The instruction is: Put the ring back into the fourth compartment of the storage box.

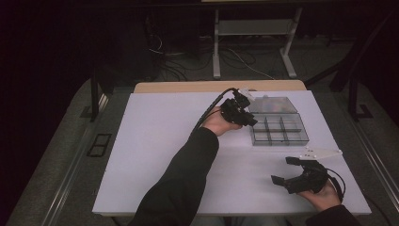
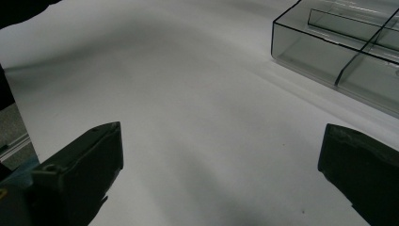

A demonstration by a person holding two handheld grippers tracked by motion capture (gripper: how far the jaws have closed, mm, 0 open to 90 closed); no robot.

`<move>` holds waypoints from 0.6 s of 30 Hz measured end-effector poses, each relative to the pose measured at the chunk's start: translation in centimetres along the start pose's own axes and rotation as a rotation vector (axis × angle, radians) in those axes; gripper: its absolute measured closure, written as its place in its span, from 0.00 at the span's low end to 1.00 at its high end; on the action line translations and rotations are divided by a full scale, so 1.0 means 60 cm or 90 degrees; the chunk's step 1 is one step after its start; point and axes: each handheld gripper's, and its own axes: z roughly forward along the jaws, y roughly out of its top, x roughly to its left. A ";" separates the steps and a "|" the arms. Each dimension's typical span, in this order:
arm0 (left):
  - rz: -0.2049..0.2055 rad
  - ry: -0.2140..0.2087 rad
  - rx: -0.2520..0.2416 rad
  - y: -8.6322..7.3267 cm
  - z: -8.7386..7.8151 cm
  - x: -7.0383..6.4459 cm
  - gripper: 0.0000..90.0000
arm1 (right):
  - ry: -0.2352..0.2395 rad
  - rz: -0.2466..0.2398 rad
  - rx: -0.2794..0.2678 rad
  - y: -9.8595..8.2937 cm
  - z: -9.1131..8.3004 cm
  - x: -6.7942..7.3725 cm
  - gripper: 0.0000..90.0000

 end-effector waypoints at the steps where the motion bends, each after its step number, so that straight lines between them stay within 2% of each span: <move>1: 0.000 0.002 -0.001 0.001 0.001 0.001 0.77 | 0.001 0.001 -0.001 0.000 0.000 0.000 0.00; 12: -0.008 0.015 -0.011 0.017 0.011 0.013 0.77 | 0.002 0.000 -0.001 0.001 0.000 0.000 0.00; 14: -0.021 0.015 -0.022 0.018 0.016 0.013 0.77 | 0.002 0.000 -0.001 0.001 0.000 -0.001 0.00; 16: -0.014 0.021 -0.016 0.020 0.019 0.015 0.77 | 0.003 0.000 -0.001 0.001 0.000 -0.001 0.00; 18: -0.019 0.026 -0.023 0.022 0.024 0.015 0.77 | 0.002 0.000 0.000 0.001 0.000 -0.001 0.00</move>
